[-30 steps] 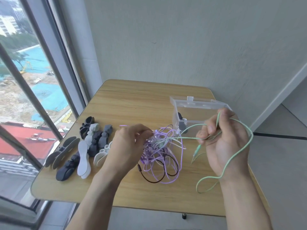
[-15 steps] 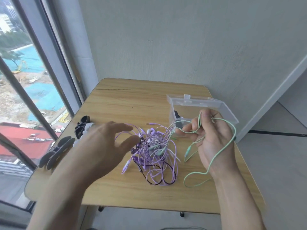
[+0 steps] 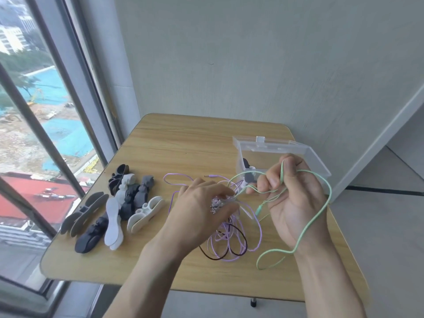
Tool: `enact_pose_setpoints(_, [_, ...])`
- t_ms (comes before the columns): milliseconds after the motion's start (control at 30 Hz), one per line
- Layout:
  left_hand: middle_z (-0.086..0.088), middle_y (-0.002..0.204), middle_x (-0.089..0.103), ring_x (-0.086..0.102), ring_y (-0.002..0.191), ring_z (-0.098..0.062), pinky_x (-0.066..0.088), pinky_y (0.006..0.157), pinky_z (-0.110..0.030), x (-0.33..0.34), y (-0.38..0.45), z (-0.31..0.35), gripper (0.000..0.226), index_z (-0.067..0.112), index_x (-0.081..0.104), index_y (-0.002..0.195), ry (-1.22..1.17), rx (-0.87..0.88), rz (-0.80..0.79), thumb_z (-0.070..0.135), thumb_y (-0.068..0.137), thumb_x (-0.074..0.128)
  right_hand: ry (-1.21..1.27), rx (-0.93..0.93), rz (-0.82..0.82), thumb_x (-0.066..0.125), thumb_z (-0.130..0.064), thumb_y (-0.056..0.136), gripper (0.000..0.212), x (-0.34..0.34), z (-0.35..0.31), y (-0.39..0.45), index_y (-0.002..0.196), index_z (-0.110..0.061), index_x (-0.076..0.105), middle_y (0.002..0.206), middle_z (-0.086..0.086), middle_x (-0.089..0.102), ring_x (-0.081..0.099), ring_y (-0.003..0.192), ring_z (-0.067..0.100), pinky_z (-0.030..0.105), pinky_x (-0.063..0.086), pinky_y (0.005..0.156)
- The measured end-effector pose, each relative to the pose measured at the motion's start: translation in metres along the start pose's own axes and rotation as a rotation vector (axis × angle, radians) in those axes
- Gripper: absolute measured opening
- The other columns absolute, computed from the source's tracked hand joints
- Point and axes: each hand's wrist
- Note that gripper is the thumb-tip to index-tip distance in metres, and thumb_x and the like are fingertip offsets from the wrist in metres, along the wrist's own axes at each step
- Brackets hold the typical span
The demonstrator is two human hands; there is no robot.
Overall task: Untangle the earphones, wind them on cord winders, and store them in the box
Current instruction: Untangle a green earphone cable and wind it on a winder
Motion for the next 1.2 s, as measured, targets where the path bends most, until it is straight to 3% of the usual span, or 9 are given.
enact_pose_setpoints(167, [0.026,0.076,0.057,0.054,0.083,-0.002,0.043,0.078,-0.024,-0.006,0.0,0.004,0.029,0.038,0.073,0.105,-0.092,-0.063,0.001,0.042,0.077,0.081,0.038,0.026,0.176,0.04,-0.016,0.105,0.021,-0.01,-0.004,0.007,0.085,-0.016,0.048,0.054,-0.006,0.032,0.026,0.044,0.009,0.025,0.029,0.048])
enact_pose_setpoints(267, [0.019,0.074,0.066,0.058,0.074,0.001,0.042,0.064,-0.011,-0.01,-0.001,0.004,0.033,0.032,0.071,0.093,-0.218,-0.165,0.028,0.033,0.067,0.09,-0.328,0.085,0.23,0.056,-0.017,0.099,0.02,-0.022,-0.002,0.01,0.08,-0.015,0.052,0.047,-0.012,0.032,0.024,0.04,0.006,0.024,0.023,0.051])
enact_pose_setpoints(367, [0.026,0.07,0.066,0.058,0.071,0.001,0.041,0.062,-0.01,-0.011,0.0,0.002,0.023,0.03,0.069,0.076,-0.236,-0.183,0.048,0.029,0.066,0.091,-1.016,0.165,-0.081,0.074,-0.04,0.087,0.024,-0.034,0.003,0.006,0.081,-0.018,0.067,0.049,-0.018,0.051,0.043,0.044,0.0,0.024,0.036,0.053])
enact_pose_setpoints(433, [0.024,0.071,0.066,0.058,0.078,-0.001,0.04,0.065,-0.01,-0.011,0.001,0.001,0.022,0.039,0.068,0.073,-0.208,-0.153,0.066,0.031,0.07,0.088,-1.195,0.244,-0.253,0.08,-0.05,0.078,0.027,-0.036,0.011,0.004,0.083,-0.025,0.073,0.069,-0.019,0.069,0.061,0.061,0.001,0.024,0.049,0.062])
enact_pose_setpoints(600, [0.022,0.082,0.072,0.058,0.077,-0.007,0.044,0.072,-0.017,-0.011,0.002,-0.004,0.01,0.034,0.078,0.082,-0.263,-0.147,0.073,0.024,0.081,0.08,-1.154,0.237,-0.251,0.081,-0.042,0.081,0.017,-0.036,0.022,0.005,0.082,-0.026,0.077,0.076,-0.002,0.075,0.07,0.073,0.023,0.042,0.057,0.074])
enact_pose_setpoints(867, [0.009,0.063,0.057,0.045,0.052,-0.004,0.037,0.052,-0.017,-0.017,0.004,-0.001,0.006,0.013,0.07,0.082,-0.523,-0.298,-0.112,0.013,0.088,0.069,-1.045,0.092,-0.196,0.082,-0.018,0.082,0.007,-0.036,0.019,0.004,0.085,-0.024,0.082,0.083,-0.011,0.074,0.07,0.081,0.005,0.024,0.053,0.076])
enact_pose_setpoints(967, [0.011,0.063,0.058,0.045,0.051,-0.002,0.037,0.051,-0.013,-0.017,0.004,-0.003,0.007,0.019,0.071,0.082,-0.45,-0.286,-0.071,0.019,0.089,0.07,-1.045,0.081,-0.217,0.079,-0.017,0.084,0.008,-0.03,0.015,0.002,0.08,-0.023,0.08,0.07,-0.016,0.073,0.065,0.067,-0.002,0.014,0.046,0.067])
enact_pose_setpoints(1100, [0.007,0.077,0.064,0.051,0.058,-0.007,0.039,0.056,-0.012,-0.016,0.003,-0.007,0.005,0.034,0.072,0.083,-0.328,-0.21,0.01,0.032,0.085,0.075,-1.025,0.103,-0.222,0.075,-0.009,0.083,0.019,-0.025,0.012,0.0,0.068,-0.019,0.074,0.057,-0.013,0.065,0.054,0.054,0.001,0.016,0.042,0.057])
enact_pose_setpoints(1200, [0.0,0.07,0.068,0.05,0.054,-0.004,0.039,0.054,-0.014,-0.016,0.003,-0.011,0.005,0.035,0.073,0.085,-0.343,-0.225,0.022,0.036,0.083,0.077,-0.979,0.099,-0.195,0.071,-0.004,0.085,0.02,-0.023,0.012,0.001,0.067,-0.013,0.07,0.052,-0.013,0.058,0.048,0.051,0.002,0.013,0.038,0.054])
Point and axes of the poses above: each hand's wrist, its own y-axis towards the middle knuckle, its own x-axis out of the palm, z = x × y
